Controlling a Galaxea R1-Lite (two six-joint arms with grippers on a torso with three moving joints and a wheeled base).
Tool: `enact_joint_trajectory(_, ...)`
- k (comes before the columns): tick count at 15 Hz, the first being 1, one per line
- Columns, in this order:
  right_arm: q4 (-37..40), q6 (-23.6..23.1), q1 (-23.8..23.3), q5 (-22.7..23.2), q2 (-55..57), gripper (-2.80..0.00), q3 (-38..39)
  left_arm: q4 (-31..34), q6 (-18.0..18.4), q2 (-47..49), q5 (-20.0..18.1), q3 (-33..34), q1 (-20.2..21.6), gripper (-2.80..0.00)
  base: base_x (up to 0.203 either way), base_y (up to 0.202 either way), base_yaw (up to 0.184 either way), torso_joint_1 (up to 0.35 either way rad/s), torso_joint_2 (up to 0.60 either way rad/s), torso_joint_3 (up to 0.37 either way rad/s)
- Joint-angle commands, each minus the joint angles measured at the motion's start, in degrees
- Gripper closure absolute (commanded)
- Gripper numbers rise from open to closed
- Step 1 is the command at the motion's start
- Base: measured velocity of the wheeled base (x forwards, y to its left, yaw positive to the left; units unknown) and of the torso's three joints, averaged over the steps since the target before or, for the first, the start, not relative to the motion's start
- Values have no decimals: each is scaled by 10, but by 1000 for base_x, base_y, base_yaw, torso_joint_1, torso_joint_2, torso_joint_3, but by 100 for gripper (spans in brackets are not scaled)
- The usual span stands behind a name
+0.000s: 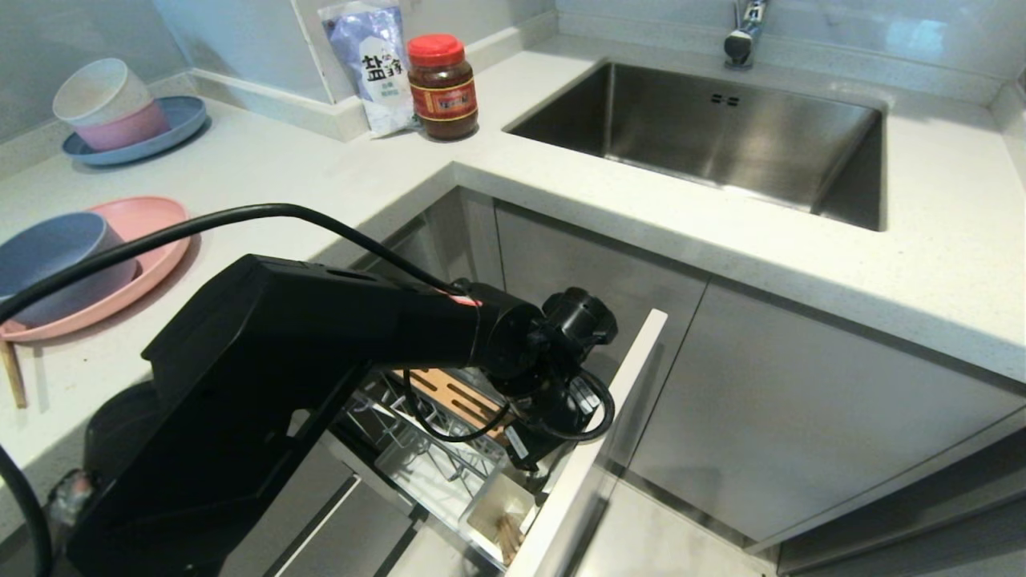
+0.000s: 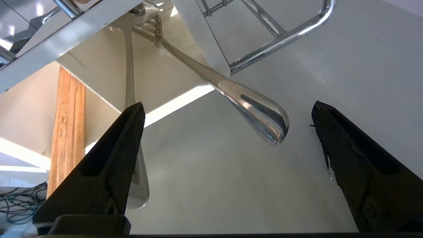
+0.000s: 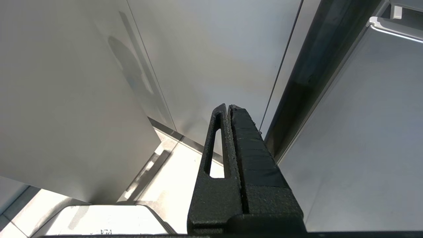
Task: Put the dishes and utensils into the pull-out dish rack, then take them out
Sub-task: Take the fork out of the cupboard
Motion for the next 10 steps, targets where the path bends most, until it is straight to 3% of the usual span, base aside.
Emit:
enact_joint_trajectory(1, 0, 0, 0, 0, -2, 0, 1, -2, -4, 5, 0, 0, 0, -280, 0, 0, 0, 0, 0, 0)
enact_joint_trajectory(4, 0, 0, 0, 0, -2, 0, 1, -2, -3, 13, 1, 0, 0, -280, 0, 0, 0, 0, 0, 0)
enact_joint_trajectory(5, 0, 0, 0, 0, -2, 0, 1, -2, -3, 13, 1, -1, 0, 0, 0, 0, 0, 0, 0, 0)
enact_joint_trajectory(10, 0, 0, 1, 0, -2, 0, 1, -2, 0, 13, 1, -2, 0, 0, 0, 0, 0, 0, 0, 0)
